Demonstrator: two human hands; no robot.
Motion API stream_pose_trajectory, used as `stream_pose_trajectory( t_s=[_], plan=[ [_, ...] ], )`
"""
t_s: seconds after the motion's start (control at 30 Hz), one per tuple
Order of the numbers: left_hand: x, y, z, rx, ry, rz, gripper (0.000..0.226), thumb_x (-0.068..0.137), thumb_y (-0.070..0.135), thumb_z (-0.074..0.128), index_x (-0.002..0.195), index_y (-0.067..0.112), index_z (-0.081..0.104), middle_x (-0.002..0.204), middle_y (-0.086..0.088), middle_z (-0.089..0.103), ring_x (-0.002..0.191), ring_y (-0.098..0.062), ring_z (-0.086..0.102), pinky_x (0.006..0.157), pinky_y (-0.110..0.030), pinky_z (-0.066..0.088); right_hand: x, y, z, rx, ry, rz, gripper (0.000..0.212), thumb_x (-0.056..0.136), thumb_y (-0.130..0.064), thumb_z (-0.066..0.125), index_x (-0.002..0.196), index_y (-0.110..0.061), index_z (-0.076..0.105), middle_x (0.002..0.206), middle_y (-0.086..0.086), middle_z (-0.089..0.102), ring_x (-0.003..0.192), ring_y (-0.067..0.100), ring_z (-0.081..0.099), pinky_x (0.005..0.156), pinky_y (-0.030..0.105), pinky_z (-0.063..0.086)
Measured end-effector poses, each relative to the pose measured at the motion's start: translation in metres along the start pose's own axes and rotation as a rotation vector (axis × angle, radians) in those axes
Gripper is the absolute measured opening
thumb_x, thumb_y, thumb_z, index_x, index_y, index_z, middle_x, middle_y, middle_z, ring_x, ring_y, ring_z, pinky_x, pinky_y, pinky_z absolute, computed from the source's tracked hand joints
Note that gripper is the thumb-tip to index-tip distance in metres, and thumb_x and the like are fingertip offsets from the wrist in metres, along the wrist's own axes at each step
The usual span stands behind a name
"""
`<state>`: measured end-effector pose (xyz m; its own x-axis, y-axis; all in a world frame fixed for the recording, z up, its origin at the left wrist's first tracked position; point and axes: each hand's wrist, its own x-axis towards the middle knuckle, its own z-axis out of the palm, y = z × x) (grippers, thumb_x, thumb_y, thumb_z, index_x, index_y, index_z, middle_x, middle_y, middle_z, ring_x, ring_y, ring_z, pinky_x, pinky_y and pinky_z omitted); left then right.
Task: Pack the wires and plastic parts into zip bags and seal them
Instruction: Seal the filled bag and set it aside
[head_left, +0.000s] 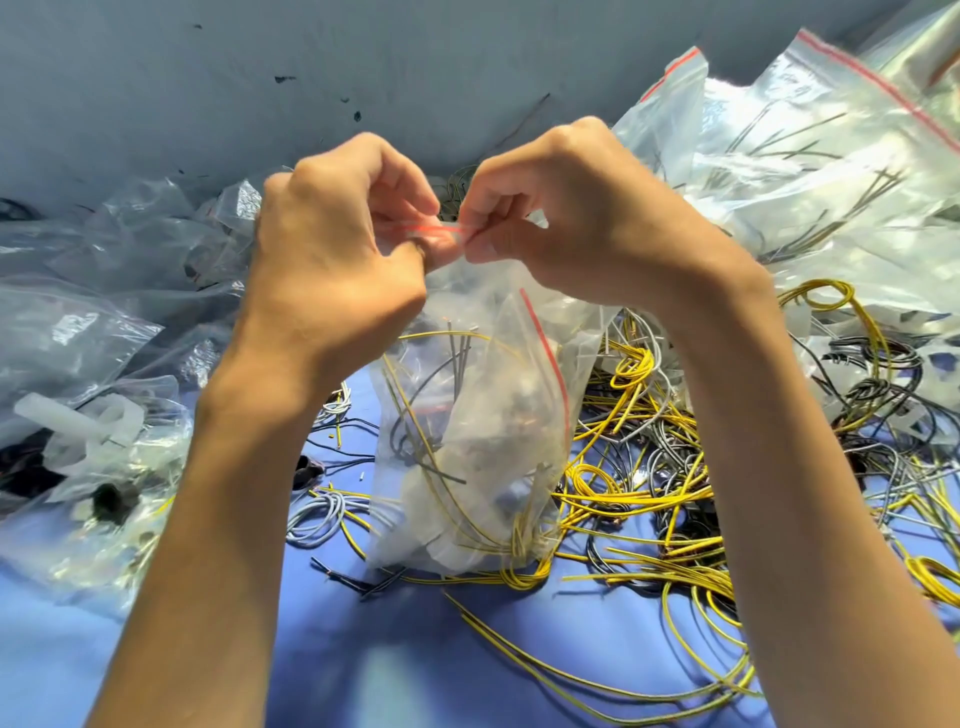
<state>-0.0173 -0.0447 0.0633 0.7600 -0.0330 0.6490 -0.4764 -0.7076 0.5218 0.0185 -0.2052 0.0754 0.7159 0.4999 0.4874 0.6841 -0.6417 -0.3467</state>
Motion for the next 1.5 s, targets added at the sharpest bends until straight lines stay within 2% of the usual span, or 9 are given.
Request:
stream_pose_trajectory(
  t_s=[0.1,0.37,0.57,0.73,0.97,1.17,1.3,1.43,1.5],
  plan=[
    [0.002,-0.004,-0.002,-0.016,-0.004,-0.03,0.023,0.074,0.014,0.078,0.079,0.024,0.058,0.076,0.016,0.064,0.068,0.003,0.063,0.073,-0.017,0.052,-0.003,0.001,-0.005,0.085,-0.003,0.002,0.007,0.08,-0.014,0.072,0.085,-0.018,0.074,0.07,-0.006,0.067,0.067,0.003,0.058,0.073,0.025,0.051],
    [-0.001,0.003,-0.001,0.004,-0.048,-0.023,0.021,0.074,0.023,0.078,0.086,0.024,0.061,0.078,0.018,0.066,0.08,-0.006,0.067,0.085,-0.029,0.052,-0.003,0.006,-0.005,0.011,-0.032,0.019,0.021,0.078,0.0,0.065,0.085,-0.018,0.073,0.065,-0.022,0.057,0.059,-0.013,0.053,0.062,0.008,0.043],
    [0.0,0.002,-0.005,-0.033,-0.044,-0.006,0.021,0.074,0.016,0.078,0.085,0.02,0.061,0.076,0.018,0.065,0.073,0.002,0.066,0.079,-0.018,0.052,-0.002,0.006,-0.005,-0.001,0.0,0.008,0.017,0.077,-0.005,0.069,0.083,-0.019,0.074,0.063,-0.023,0.056,0.058,-0.013,0.052,0.061,0.009,0.042],
    [0.0,-0.003,-0.007,-0.029,-0.008,-0.035,0.023,0.073,0.015,0.079,0.084,0.021,0.06,0.076,0.016,0.064,0.073,0.002,0.064,0.072,-0.009,0.048,-0.008,0.011,-0.013,0.043,-0.035,0.021,0.01,0.078,-0.015,0.074,0.085,-0.023,0.073,0.068,-0.017,0.062,0.068,0.006,0.059,0.076,0.03,0.05],
    [0.0,0.0,-0.009,-0.002,-0.038,-0.024,0.018,0.076,0.019,0.076,0.087,0.021,0.062,0.08,0.017,0.065,0.075,0.003,0.064,0.074,-0.009,0.047,-0.005,0.012,-0.007,-0.018,0.004,0.025,0.023,0.076,0.006,0.064,0.085,-0.013,0.074,0.065,-0.017,0.06,0.06,-0.008,0.055,0.067,0.011,0.045],
    [0.0,0.001,-0.006,0.014,-0.069,0.031,0.01,0.077,0.017,0.074,0.08,0.025,0.071,0.07,0.012,0.065,0.063,-0.001,0.058,0.071,-0.016,0.053,-0.004,0.011,-0.006,0.081,0.032,0.026,0.012,0.077,-0.011,0.073,0.081,-0.022,0.074,0.066,-0.008,0.065,0.065,0.007,0.06,0.074,0.028,0.052],
    [0.002,-0.01,-0.004,0.034,-0.059,0.012,0.015,0.078,0.013,0.074,0.08,0.027,0.071,0.07,0.006,0.066,0.057,0.003,0.056,0.064,-0.006,0.045,-0.009,0.021,-0.01,0.096,-0.01,0.052,0.007,0.078,-0.013,0.075,0.083,-0.019,0.074,0.069,-0.011,0.066,0.065,0.006,0.057,0.075,0.028,0.052],
    [0.003,-0.017,-0.001,0.122,-0.103,-0.004,0.015,0.08,0.013,0.07,0.083,0.028,0.072,0.074,-0.001,0.066,0.069,-0.018,0.058,0.071,-0.029,0.051,-0.007,0.024,-0.008,0.042,0.0,0.062,0.009,0.08,-0.01,0.071,0.085,-0.016,0.075,0.069,-0.005,0.065,0.065,0.008,0.057,0.073,0.024,0.048],
    [0.002,-0.016,0.002,0.178,-0.099,0.013,0.017,0.079,0.012,0.063,0.086,0.024,0.073,0.077,-0.002,0.065,0.078,-0.029,0.06,0.074,-0.041,0.052,-0.005,0.022,-0.004,0.001,0.001,0.056,0.013,0.081,-0.002,0.067,0.086,-0.012,0.074,0.066,-0.009,0.06,0.06,-0.003,0.054,0.064,0.012,0.043]
  ],
)
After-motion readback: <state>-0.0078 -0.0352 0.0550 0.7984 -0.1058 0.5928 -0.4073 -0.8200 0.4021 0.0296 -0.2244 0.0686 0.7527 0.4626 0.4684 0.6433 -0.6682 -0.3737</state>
